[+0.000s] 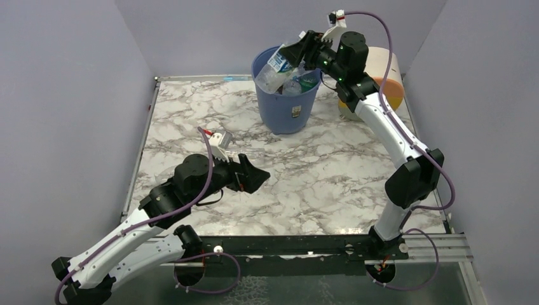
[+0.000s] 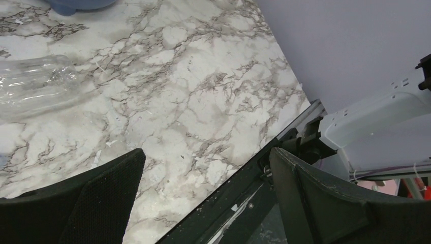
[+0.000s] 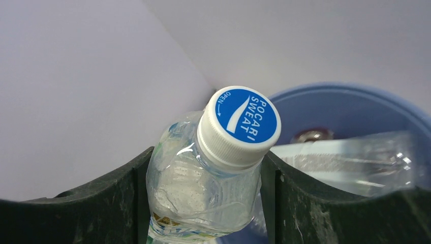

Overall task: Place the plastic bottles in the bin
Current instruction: Pick up the plastic bottle at the center of the board, then place the plastic bottle in the trash bin.

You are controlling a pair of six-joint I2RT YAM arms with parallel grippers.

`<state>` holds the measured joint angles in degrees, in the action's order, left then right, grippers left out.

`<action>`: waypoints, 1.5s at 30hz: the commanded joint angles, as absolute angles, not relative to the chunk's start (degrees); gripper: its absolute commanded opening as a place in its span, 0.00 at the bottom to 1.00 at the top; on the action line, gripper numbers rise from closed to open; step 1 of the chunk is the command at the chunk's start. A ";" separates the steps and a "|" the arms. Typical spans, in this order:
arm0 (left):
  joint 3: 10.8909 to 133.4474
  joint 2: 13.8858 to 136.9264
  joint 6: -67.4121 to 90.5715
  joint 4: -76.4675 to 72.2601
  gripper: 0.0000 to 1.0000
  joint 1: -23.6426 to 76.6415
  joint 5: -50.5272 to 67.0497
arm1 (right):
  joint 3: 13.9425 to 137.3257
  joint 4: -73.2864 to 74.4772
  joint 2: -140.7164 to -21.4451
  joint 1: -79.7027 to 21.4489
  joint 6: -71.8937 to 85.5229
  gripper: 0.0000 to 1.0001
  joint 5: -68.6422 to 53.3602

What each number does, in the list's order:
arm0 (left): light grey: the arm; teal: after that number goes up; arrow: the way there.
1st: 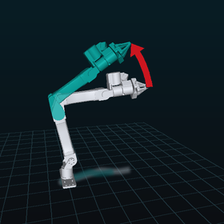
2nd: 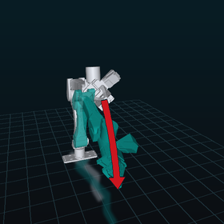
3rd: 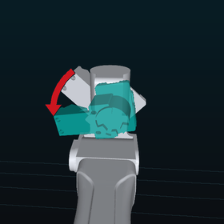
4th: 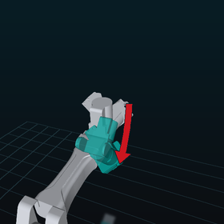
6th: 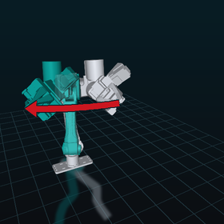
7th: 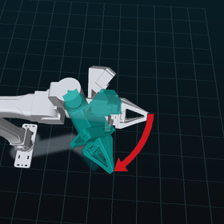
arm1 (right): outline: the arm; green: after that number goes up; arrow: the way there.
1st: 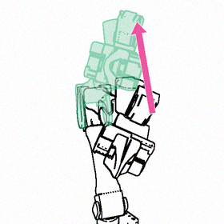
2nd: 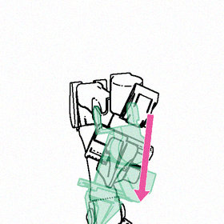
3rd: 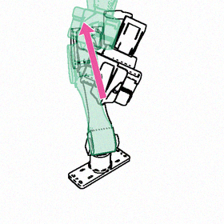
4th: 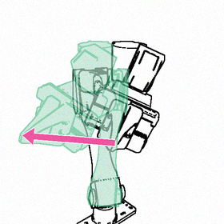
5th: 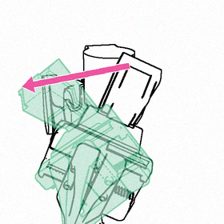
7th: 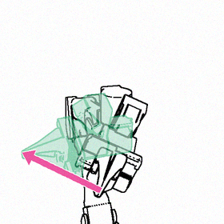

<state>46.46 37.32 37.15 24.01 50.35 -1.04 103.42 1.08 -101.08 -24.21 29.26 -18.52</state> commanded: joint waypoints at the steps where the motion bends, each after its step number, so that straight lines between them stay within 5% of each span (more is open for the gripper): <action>1: 48.52 38.17 35.05 25.92 0.99 50.46 -3.31 | 105.66 -7.07 -103.52 -22.79 27.26 0.42 -10.82; 17: 48.88 38.69 35.33 27.11 0.99 50.51 -4.57 | 115.62 -20.27 -119.61 -22.08 21.89 0.44 -2.90; 20: 48.78 38.53 35.42 27.37 0.99 50.54 -4.64 | 117.31 -20.42 -121.56 -22.13 20.39 0.54 -2.25; 23: 48.92 38.21 35.42 27.78 0.99 50.51 -5.02 | 118.88 -18.63 -122.50 -22.12 19.47 0.79 -1.37; 25: 48.95 38.13 35.42 28.08 0.99 50.48 -5.46 | 119.00 -17.48 -122.24 -22.04 19.27 0.87 -0.93; 35: 48.78 39.00 36.43 28.57 0.99 50.49 -5.55 | 121.01 -13.21 -120.68 -20.90 18.39 0.95 0.25; 45: 49.12 38.90 37.52 29.50 0.99 50.48 -5.93 | 135.78 -8.69 -130.43 -17.40 19.87 0.98 -0.73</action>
<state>47.35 39.16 36.75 29.06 50.35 -4.38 132.11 -9.87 -126.52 -19.70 18.96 -0.82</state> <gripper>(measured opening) 0.989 0.977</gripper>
